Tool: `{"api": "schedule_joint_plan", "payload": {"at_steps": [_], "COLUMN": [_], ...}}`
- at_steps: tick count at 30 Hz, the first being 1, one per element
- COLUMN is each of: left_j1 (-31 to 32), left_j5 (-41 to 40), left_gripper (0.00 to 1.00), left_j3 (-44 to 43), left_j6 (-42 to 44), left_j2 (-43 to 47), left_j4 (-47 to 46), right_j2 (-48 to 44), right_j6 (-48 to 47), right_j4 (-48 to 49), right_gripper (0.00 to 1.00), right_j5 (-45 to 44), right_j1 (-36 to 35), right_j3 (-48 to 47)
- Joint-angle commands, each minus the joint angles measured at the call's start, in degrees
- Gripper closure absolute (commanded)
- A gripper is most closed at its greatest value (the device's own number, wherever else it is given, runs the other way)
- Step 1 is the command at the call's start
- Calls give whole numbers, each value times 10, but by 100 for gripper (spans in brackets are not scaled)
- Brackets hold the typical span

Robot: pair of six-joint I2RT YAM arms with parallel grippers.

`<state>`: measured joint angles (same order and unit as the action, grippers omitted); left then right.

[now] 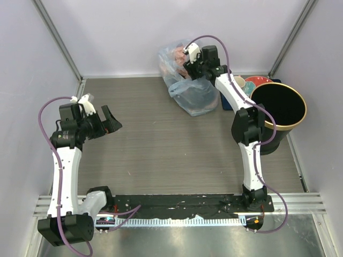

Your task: Put the trash bags into the trash bin

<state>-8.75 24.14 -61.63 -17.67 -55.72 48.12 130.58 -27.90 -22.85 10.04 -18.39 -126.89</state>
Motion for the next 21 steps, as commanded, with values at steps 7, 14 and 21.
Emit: {"api": "schedule_joint_plan", "payload": {"at_steps": [7,14,21], "left_j1": [-1,-2,-2], "left_j5": [15,14,11], "left_gripper": [0,0,0], "left_j3": [-3,-4,-8], "left_j6": [-1,2,2], "left_j2": [4,-2,4], "left_j4": [-29,-29,-26], "right_j2": [37,84,10], "right_j6": [17,32,45], "right_j4": [119,156,135], "right_gripper": [14,35,100], "right_j5": [-63,-83,-48], "right_j1": [-12,-21,-10], "right_j3": [-46,-109,-68]}}
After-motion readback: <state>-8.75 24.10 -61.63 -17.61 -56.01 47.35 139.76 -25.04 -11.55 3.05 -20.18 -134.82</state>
